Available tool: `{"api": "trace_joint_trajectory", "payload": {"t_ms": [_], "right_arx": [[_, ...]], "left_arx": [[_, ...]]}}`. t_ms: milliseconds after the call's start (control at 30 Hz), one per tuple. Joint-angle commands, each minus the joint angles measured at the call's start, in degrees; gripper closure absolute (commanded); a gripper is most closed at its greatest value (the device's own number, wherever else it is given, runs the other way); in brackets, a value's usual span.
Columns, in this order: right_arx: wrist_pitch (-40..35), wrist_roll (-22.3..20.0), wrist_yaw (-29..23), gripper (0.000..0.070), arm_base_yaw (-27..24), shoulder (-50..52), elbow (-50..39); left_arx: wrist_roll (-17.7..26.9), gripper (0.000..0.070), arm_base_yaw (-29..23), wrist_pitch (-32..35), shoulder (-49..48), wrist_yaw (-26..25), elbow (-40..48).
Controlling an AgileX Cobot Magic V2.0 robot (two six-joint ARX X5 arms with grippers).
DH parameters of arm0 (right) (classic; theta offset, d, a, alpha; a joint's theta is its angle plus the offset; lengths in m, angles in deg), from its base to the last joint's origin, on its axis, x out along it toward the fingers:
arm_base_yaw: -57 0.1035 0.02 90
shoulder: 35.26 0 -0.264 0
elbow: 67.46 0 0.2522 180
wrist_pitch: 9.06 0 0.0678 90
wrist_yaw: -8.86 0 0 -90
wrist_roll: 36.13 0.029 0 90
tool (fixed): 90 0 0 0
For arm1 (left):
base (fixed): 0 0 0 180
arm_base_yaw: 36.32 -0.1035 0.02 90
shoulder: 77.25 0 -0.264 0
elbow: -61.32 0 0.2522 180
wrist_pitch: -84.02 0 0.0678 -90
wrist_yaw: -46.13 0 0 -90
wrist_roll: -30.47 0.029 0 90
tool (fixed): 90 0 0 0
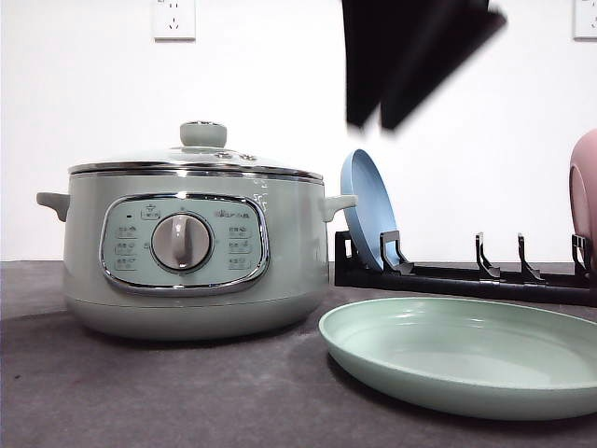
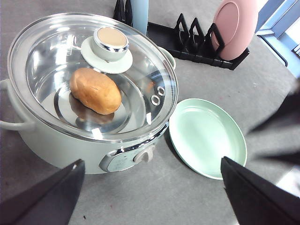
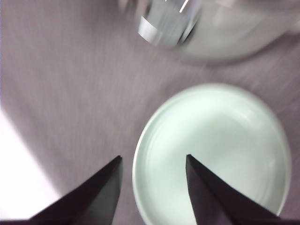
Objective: Transfer potato from steamer to green plate
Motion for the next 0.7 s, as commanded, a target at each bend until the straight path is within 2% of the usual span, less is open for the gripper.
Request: {"api": "trace_joint_trajectory", "payload": {"t_ms": [0, 133, 300, 400, 467, 667], "right_arx": [[-1.01, -1.05, 2.13, 0.0432, -1.35, 0.33, 2.14], [-3.06, -1.86, 10.13, 0.0432, -7.12, 1.98, 5.53], [-5.71, -1.90, 25.45, 0.0432, -14.00, 2.26, 7.63], [-6.62, -1.90, 32.24, 0.0432, -17.55, 2.23, 7.67], [-6.56, -1.90, 34.16, 0.0432, -19.28, 2.17, 7.67], [-6.46, -1.92, 34.37, 0.0432, -21.41, 2.17, 7.67]], "left_arx": [[1.09, 0.0105, 0.13, 0.66, 0.33, -0.30, -1.22], [1.07, 0.0105, 0.13, 0.63, 0.33, -0.28, -1.22], [1.07, 0.0105, 0.13, 0.63, 0.33, -0.28, -1.25], [1.07, 0.0105, 0.13, 0.60, 0.33, -0.28, -1.23], [1.09, 0.0105, 0.13, 0.59, 0.31, -0.28, -1.25], [1.07, 0.0105, 0.13, 0.59, 0.33, -0.28, -1.25]]}}
